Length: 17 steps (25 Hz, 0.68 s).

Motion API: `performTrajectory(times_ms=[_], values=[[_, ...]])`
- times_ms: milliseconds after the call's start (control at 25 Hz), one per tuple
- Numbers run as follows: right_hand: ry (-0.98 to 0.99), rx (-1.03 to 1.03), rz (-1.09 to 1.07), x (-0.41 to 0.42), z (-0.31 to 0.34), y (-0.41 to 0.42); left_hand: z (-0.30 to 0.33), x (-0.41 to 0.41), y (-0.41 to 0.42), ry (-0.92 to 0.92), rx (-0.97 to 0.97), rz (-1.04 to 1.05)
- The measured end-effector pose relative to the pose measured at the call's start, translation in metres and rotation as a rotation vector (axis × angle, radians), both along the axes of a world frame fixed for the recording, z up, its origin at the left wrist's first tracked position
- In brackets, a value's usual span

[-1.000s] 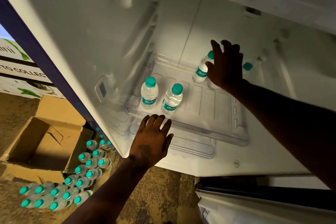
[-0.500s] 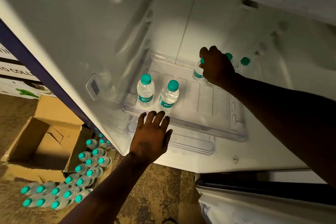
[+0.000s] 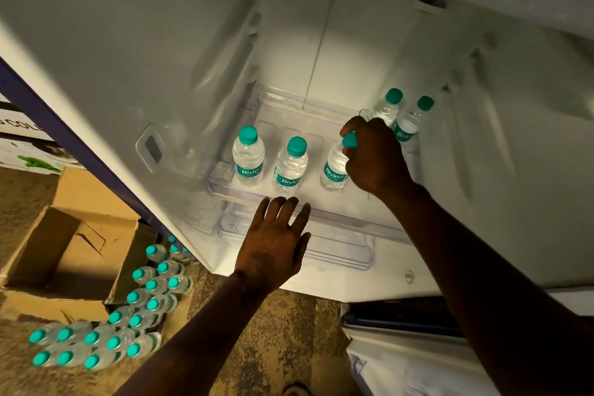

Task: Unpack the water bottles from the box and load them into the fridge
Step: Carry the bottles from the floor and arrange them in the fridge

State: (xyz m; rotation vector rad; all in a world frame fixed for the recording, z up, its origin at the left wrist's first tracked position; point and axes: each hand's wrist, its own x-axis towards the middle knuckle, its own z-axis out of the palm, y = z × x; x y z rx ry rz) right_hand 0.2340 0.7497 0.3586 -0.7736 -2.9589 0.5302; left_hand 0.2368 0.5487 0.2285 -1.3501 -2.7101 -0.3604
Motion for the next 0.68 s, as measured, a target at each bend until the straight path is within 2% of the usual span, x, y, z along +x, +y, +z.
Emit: performTrajectory(times_ms=[480, 680], values=[[0.002, -0.058, 0.02, 0.017, -0.008, -0.024, -0.004, 0.002, 0.007, 0.0, -0.063, 0.021], [-0.196, -0.033, 0.049, 0.014, 0.031, -0.007, -0.004, 0.006, 0.007, -0.007, -0.049, 0.019]])
